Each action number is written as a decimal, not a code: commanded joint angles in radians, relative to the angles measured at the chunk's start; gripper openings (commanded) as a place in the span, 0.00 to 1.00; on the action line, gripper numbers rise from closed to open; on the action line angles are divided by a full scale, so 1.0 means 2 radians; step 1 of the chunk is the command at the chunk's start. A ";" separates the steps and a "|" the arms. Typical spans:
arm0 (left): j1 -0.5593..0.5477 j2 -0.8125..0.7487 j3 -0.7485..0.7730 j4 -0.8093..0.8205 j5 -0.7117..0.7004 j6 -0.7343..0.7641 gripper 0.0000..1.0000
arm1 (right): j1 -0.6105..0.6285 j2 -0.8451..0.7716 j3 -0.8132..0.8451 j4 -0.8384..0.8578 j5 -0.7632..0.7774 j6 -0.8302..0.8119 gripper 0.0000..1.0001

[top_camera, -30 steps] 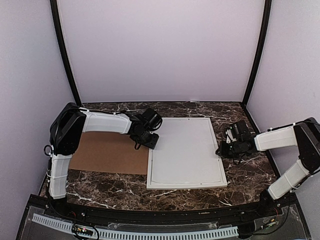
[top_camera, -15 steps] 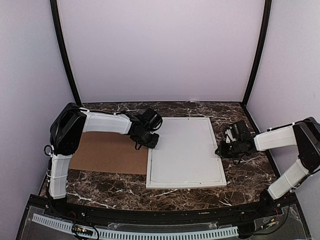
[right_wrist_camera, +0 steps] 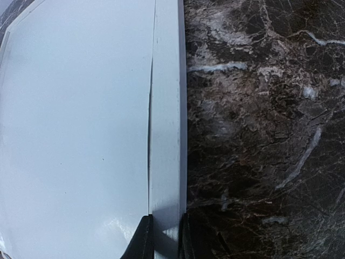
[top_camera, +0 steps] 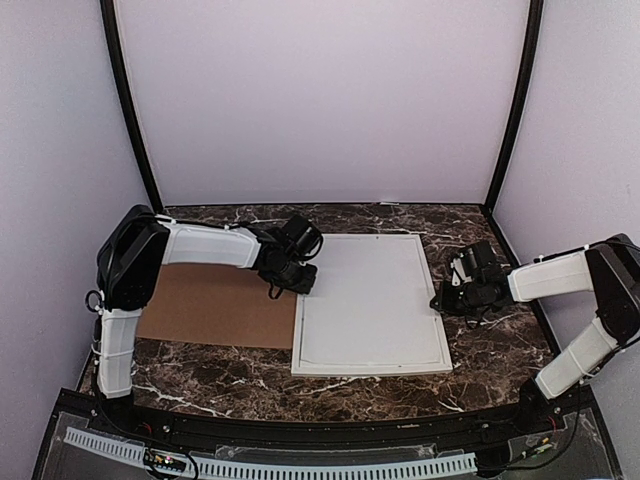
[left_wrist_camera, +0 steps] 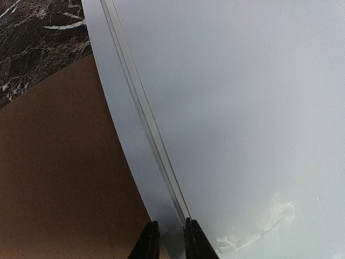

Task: Put the photo into the frame
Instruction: Adjust the photo frame at the center of the board, then position the photo frame at the center of the board.

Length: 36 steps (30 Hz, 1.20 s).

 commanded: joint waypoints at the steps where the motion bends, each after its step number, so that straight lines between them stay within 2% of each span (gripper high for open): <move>1: 0.005 -0.028 -0.021 -0.002 0.021 -0.014 0.18 | 0.007 0.023 -0.020 -0.031 -0.021 0.009 0.08; 6: 0.015 -0.050 -0.039 0.019 0.050 -0.029 0.23 | 0.006 0.023 -0.021 -0.030 -0.021 0.009 0.08; 10: 0.021 -0.067 -0.048 0.027 0.060 -0.036 0.35 | 0.007 0.020 -0.019 -0.034 -0.016 0.009 0.07; 12: 0.025 -0.078 -0.053 0.032 0.063 -0.037 0.47 | 0.006 0.020 -0.016 -0.040 -0.013 0.010 0.07; 18: 0.043 -0.122 -0.073 0.040 0.072 -0.035 0.61 | 0.006 0.016 0.001 -0.071 0.010 0.006 0.07; 23: 0.067 -0.155 -0.103 0.039 0.073 -0.030 0.66 | -0.009 0.004 0.022 -0.109 0.022 -0.005 0.08; 36: 0.155 -0.225 -0.184 0.017 0.065 -0.013 0.74 | -0.103 0.013 0.073 -0.185 0.050 -0.083 0.14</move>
